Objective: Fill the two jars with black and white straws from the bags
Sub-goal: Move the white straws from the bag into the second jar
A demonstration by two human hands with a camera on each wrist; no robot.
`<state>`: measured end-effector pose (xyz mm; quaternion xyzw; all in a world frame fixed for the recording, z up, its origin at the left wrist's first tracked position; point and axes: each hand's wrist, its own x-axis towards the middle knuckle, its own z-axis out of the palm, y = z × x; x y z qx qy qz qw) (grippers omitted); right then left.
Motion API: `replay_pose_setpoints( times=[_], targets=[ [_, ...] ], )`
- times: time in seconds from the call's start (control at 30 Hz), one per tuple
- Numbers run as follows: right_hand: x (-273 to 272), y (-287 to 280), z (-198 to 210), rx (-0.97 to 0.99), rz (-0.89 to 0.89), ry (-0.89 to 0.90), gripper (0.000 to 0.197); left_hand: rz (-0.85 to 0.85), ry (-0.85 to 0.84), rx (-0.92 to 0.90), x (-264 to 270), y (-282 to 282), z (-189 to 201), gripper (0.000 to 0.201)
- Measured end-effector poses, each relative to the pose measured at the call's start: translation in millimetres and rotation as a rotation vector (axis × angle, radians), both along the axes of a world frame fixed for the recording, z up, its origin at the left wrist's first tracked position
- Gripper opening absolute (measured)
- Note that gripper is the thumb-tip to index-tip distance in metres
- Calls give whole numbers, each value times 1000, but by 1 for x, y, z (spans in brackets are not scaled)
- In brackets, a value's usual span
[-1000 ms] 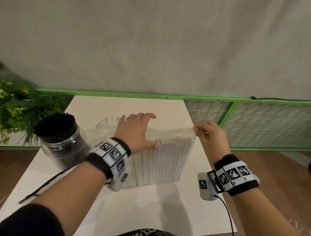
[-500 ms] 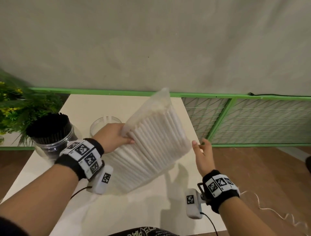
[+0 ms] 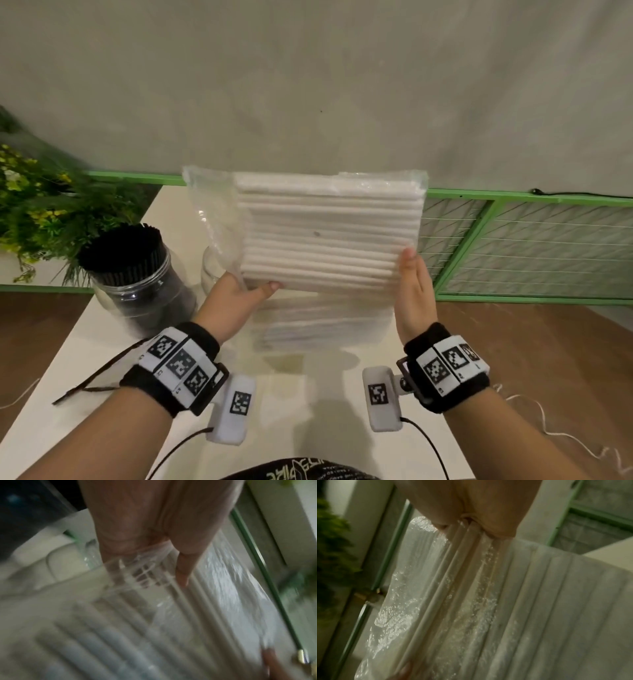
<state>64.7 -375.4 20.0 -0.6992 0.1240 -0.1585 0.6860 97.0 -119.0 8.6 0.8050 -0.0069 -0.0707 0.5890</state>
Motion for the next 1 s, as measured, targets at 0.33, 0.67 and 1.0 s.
replay_pose_setpoints(
  times=[0.33, 0.67, 1.0],
  targets=[
    [-19, 2, 6, -96, 4, 55, 26, 42, 74, -174, -17, -11, -5, 27],
    [-24, 2, -14, -62, 65, 179, 86, 1, 159, -205, -20, -12, -17, 30],
    [-23, 2, -29, -11, 148, 314, 112, -47, 222, -101, -22, -8, -31, 17]
  ],
)
